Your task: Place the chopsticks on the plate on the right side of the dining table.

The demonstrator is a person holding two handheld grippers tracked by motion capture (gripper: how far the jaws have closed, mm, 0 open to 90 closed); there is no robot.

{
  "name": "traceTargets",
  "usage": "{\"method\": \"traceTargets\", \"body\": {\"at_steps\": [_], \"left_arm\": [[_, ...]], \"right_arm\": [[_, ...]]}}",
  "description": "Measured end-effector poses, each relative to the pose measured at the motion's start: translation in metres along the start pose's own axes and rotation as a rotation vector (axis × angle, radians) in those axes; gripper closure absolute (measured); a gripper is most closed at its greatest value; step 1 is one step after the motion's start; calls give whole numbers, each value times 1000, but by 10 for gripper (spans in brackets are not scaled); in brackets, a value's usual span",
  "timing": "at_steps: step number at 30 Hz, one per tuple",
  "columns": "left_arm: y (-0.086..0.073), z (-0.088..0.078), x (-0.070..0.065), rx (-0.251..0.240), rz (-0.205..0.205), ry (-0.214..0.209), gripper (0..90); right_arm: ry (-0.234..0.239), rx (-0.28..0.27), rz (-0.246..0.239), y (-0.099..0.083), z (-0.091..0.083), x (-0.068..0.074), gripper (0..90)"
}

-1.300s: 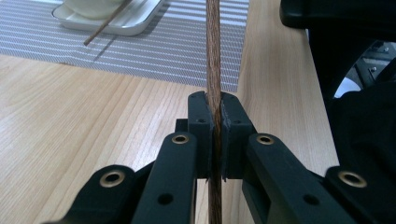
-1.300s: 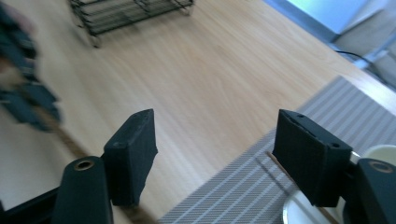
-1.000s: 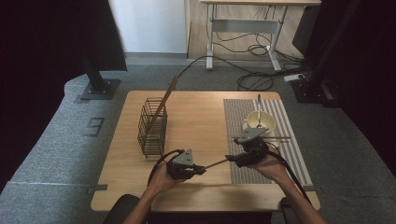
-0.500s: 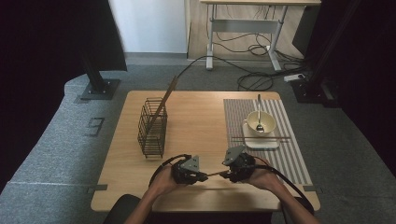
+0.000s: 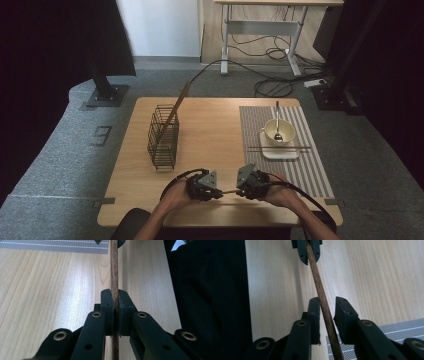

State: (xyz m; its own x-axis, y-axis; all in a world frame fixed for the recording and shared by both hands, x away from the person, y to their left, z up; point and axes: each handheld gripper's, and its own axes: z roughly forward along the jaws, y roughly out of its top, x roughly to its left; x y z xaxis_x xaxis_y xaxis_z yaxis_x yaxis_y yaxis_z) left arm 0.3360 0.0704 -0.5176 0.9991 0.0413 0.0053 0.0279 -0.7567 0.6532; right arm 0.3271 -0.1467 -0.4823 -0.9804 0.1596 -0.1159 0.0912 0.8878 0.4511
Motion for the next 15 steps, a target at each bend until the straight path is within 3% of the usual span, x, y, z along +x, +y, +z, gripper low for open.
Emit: {"method": "traceTargets", "body": {"at_steps": [4,10,15], "left_arm": [[0,1,0,4,12,-1,848],[-2,-2,2,-31,-5,48,780],[-3,-6,5,-89,-60,109,589]], "right_arm": [[21,9,-10,0,1,1,783],[63,0,-11,0,-1,2,829],[59,-23,5,-2,-8,-2,830]]}}
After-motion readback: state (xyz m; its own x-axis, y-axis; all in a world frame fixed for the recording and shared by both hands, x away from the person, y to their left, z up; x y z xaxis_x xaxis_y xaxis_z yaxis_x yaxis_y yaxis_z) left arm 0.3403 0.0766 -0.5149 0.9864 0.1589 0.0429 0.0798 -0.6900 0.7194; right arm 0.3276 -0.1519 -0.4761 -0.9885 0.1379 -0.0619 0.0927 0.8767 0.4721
